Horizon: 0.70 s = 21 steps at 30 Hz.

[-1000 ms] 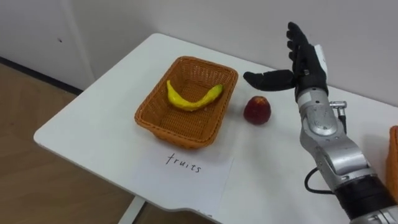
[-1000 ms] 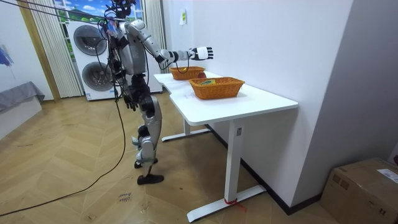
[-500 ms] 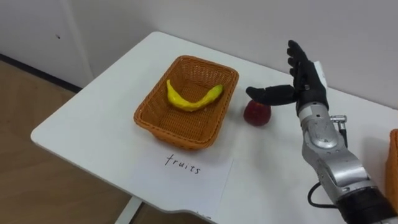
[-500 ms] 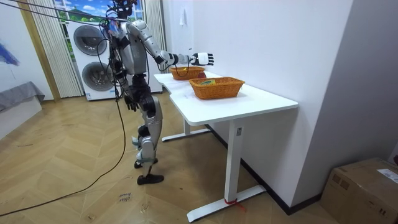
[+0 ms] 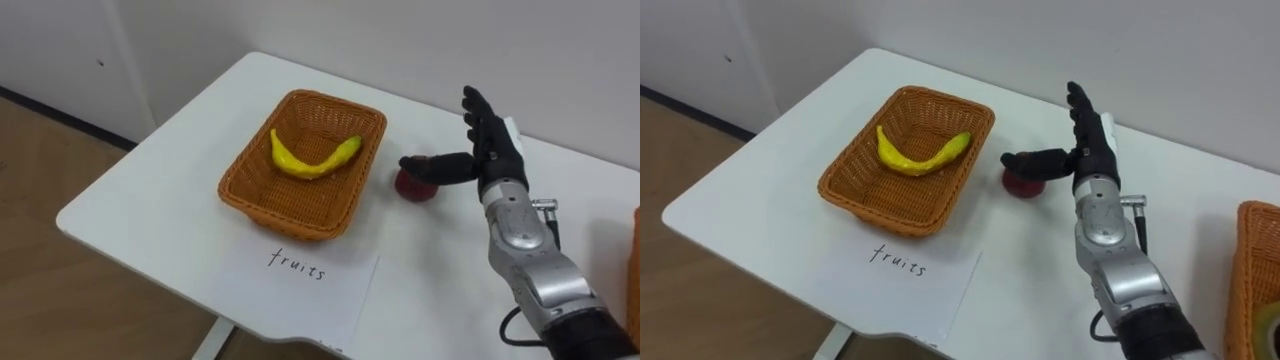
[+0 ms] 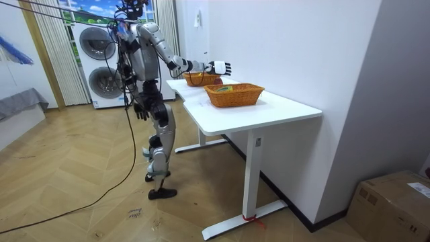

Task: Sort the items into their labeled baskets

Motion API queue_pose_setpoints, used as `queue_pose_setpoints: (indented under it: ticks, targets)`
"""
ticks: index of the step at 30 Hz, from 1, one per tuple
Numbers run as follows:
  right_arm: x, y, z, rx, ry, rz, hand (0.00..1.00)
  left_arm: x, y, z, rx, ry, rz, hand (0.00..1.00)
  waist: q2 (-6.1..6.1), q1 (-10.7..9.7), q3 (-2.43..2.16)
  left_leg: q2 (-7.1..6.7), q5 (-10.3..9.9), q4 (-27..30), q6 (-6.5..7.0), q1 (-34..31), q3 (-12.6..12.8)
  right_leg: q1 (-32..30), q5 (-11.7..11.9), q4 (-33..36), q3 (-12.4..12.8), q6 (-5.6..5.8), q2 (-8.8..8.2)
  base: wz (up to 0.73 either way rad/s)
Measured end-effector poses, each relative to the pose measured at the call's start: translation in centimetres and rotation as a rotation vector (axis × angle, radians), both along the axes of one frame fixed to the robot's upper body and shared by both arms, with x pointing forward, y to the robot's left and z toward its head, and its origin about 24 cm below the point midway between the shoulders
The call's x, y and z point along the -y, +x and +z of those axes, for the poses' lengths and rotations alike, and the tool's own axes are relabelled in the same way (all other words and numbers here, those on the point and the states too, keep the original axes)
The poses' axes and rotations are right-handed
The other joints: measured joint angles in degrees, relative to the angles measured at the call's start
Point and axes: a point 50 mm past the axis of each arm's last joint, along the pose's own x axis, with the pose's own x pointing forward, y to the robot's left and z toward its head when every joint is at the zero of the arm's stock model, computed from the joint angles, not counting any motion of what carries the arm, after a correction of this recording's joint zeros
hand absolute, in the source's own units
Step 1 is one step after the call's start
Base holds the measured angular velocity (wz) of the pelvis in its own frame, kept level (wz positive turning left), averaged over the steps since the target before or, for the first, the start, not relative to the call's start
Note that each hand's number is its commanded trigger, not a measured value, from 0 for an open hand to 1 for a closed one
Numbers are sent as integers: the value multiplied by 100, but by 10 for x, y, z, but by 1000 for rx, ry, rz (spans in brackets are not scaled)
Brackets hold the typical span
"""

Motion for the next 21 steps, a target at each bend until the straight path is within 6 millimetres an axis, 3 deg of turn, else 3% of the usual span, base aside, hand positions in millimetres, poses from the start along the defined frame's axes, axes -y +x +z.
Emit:
queue_pose_setpoints:
  ticks: [21]
  targets:
    - [3, -1, -7, -39, -9, 20, 0, 0, -2, 0, -6, 1, -4, 0, 42, -43, -17, -41, 11, -4, 15, -14, -63, 33, -17, 1, -162, 30, -43, 2]
